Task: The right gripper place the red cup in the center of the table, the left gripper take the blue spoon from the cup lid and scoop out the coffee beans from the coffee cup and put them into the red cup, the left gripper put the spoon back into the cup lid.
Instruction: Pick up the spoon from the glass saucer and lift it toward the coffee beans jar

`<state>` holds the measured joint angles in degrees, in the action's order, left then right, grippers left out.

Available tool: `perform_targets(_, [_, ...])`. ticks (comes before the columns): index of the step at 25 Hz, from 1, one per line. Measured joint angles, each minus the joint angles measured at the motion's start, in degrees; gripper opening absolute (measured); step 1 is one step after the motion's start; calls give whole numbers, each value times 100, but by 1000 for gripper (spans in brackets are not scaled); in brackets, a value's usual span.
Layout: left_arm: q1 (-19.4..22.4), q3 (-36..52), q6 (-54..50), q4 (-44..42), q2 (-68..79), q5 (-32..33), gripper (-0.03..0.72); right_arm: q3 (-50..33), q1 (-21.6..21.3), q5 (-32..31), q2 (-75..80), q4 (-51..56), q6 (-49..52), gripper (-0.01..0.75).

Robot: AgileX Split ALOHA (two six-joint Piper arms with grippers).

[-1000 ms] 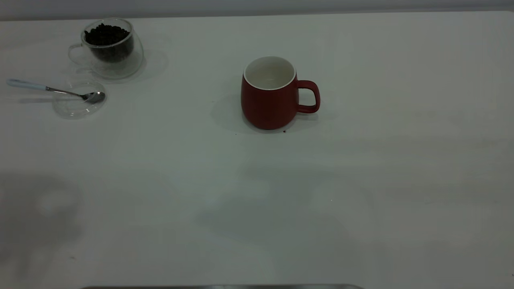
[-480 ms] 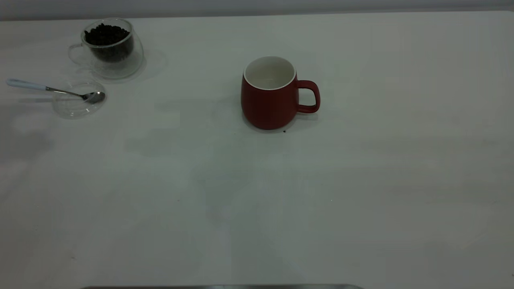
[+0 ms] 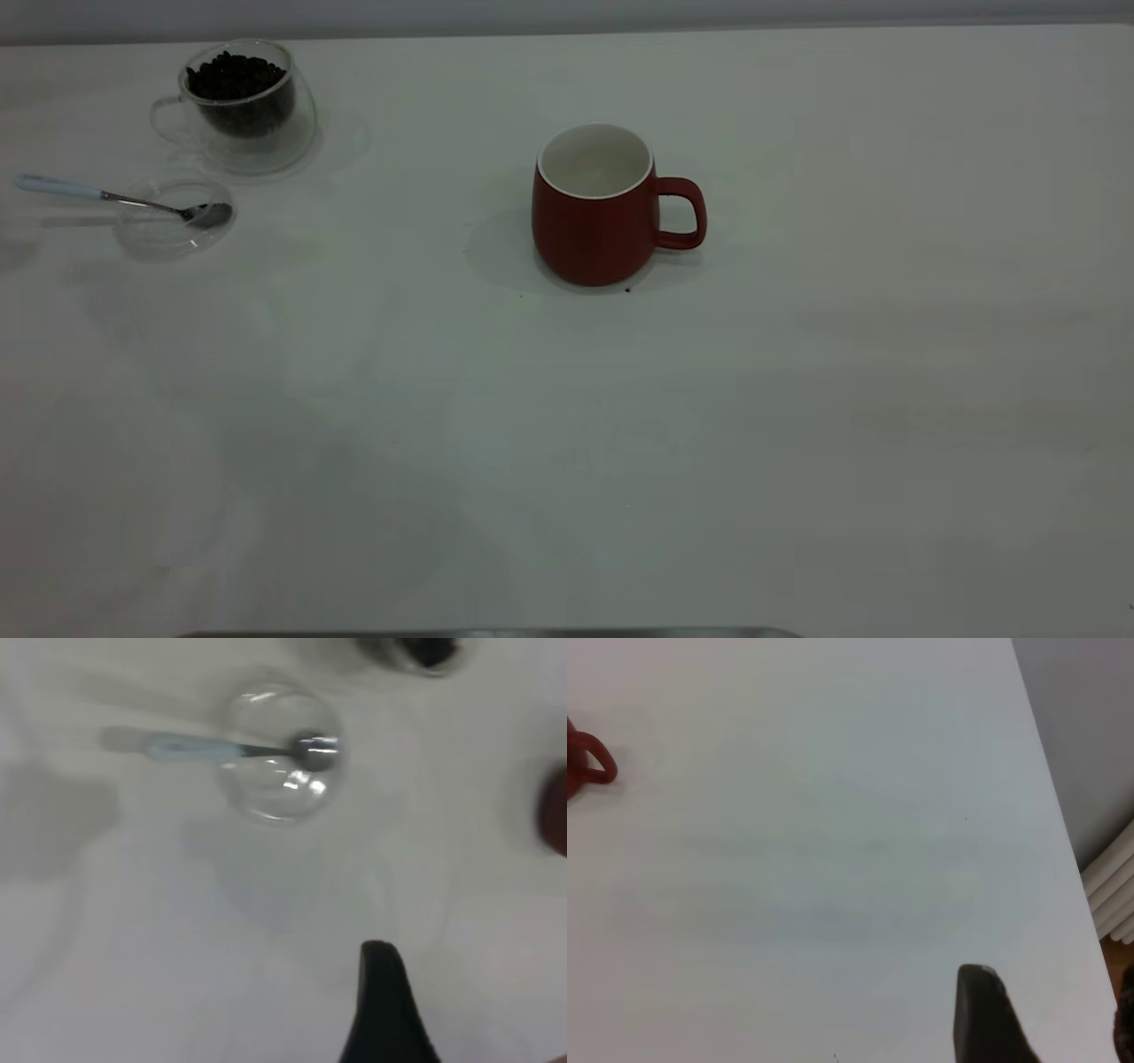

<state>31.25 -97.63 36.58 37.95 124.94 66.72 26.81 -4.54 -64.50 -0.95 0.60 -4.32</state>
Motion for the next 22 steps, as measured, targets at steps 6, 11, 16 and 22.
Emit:
perform_targets(6, [96,-927,467,12,1293,0,560,0,0,0,0,0,5,384])
perform_targets(11, [102,-1764,517,-19,2115,0,558,0,0,0,0,0,5,384])
perform_targets(16, [102,-2156,564,-62,2677,0,558,0,0,0,0,0,5,384])
perform_targets(22, [91,-2221,993,43,2961,0,558,0,0,-2,0,0,5,384])
